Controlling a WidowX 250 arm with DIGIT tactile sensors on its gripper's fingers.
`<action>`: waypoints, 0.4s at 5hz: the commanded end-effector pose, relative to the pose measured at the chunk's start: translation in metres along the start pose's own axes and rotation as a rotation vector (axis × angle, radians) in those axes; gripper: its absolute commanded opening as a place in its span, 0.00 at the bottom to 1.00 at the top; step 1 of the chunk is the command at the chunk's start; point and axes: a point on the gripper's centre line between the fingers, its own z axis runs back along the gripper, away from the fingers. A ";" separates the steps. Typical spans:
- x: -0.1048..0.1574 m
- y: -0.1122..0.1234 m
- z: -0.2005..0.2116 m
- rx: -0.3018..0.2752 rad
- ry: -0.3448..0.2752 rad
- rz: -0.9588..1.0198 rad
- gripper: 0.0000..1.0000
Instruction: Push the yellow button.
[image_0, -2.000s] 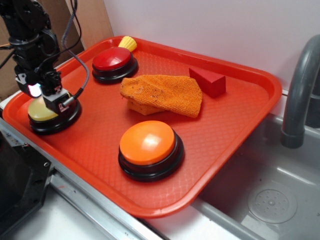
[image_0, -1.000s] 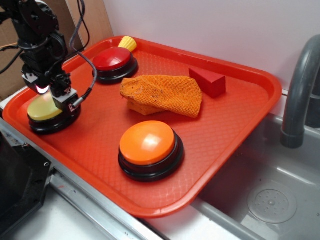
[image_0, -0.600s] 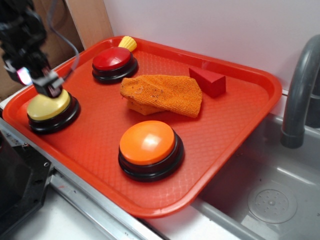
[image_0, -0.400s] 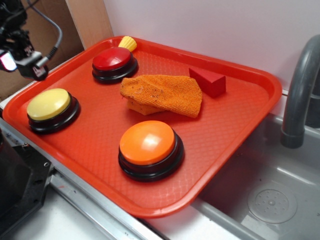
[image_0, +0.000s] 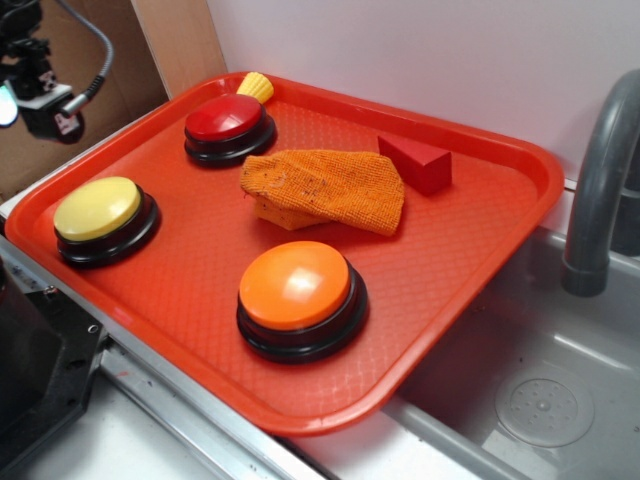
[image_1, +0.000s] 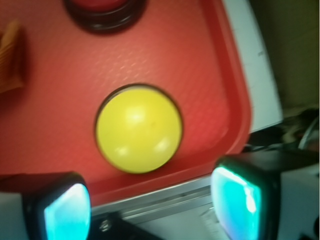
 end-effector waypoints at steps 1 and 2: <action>0.007 0.002 0.023 0.038 -0.068 -0.004 1.00; 0.006 0.004 0.026 0.027 -0.051 0.021 1.00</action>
